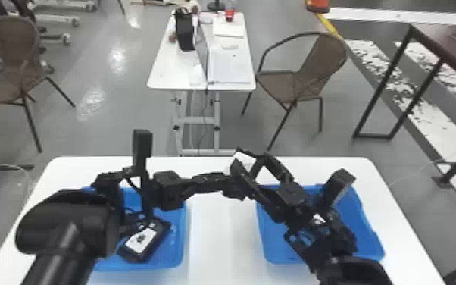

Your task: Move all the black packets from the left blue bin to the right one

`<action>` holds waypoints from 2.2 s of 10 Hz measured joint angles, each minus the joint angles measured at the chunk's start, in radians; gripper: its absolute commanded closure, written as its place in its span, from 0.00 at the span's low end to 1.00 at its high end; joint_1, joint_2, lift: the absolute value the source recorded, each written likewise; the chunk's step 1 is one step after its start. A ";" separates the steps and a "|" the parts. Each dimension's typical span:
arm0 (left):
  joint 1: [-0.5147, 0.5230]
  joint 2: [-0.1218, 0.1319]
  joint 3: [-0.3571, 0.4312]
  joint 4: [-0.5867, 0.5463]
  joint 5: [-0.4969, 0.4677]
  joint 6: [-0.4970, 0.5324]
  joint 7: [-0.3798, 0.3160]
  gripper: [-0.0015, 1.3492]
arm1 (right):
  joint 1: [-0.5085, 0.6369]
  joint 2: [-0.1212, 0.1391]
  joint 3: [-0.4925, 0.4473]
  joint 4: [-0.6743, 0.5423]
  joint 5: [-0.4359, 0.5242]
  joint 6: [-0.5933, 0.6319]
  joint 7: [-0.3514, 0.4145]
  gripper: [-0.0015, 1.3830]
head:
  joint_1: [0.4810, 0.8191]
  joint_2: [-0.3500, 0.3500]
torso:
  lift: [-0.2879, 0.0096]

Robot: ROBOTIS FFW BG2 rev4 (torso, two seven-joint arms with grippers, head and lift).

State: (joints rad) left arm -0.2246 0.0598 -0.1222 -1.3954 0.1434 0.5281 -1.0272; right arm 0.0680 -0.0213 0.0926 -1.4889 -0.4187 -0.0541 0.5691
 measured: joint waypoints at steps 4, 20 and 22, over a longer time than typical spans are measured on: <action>-0.013 -0.003 -0.028 0.007 0.019 -0.007 -0.011 0.90 | -0.040 0.007 0.005 0.058 -0.037 0.000 -0.015 0.80 | 0.63 0.37 | 0.97; 0.408 -0.060 0.357 -0.264 0.114 -0.242 0.510 0.09 | -0.197 -0.042 -0.307 0.478 0.430 0.019 -0.110 0.28 | 0.63 0.45 | 0.97; 0.413 -0.060 0.391 -0.264 0.082 -0.238 0.524 0.09 | -0.188 -0.046 -0.317 0.469 0.429 0.026 -0.129 0.05 | 0.63 0.46 | 0.97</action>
State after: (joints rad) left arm 0.1880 0.0000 0.2692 -1.6598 0.2249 0.2902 -0.5034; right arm -0.1198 -0.0676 -0.2245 -1.0199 0.0101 -0.0278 0.4404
